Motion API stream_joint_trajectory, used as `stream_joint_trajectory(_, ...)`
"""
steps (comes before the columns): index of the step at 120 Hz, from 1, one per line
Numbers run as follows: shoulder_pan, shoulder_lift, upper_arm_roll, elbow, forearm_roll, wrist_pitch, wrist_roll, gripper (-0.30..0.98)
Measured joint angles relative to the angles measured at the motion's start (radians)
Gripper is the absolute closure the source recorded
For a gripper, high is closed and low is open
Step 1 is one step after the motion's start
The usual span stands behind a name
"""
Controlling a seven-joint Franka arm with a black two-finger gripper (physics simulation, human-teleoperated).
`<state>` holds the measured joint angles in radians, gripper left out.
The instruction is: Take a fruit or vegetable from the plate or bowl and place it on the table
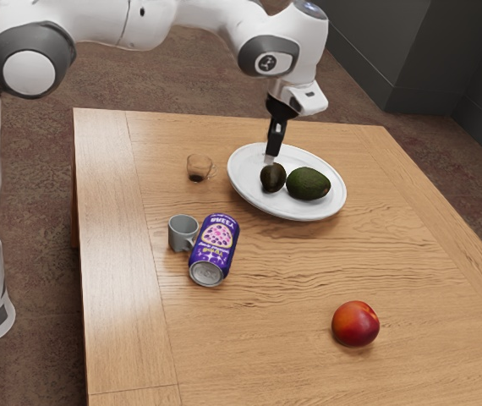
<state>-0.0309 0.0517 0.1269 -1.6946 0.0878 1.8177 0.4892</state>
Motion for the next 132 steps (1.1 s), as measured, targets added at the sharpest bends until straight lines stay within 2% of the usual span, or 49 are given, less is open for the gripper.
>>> stream_joint_trajectory(23, 0.087, 0.123, 0.000, 0.111, -0.022, 0.025, 0.035, 0.00)
stream_joint_trajectory(35, 0.098, 0.153, -0.001, 0.131, -0.037, 0.030, 0.049, 0.00)
stream_joint_trajectory(64, 0.116, 0.197, 0.000, 0.155, -0.091, 0.012, 0.073, 0.00)
stream_joint_trajectory(108, 0.119, 0.231, -0.002, 0.174, -0.077, -0.030, 0.097, 0.00)
stream_joint_trajectory(132, 0.120, 0.243, -0.004, 0.174, -0.107, -0.011, 0.105, 0.00)
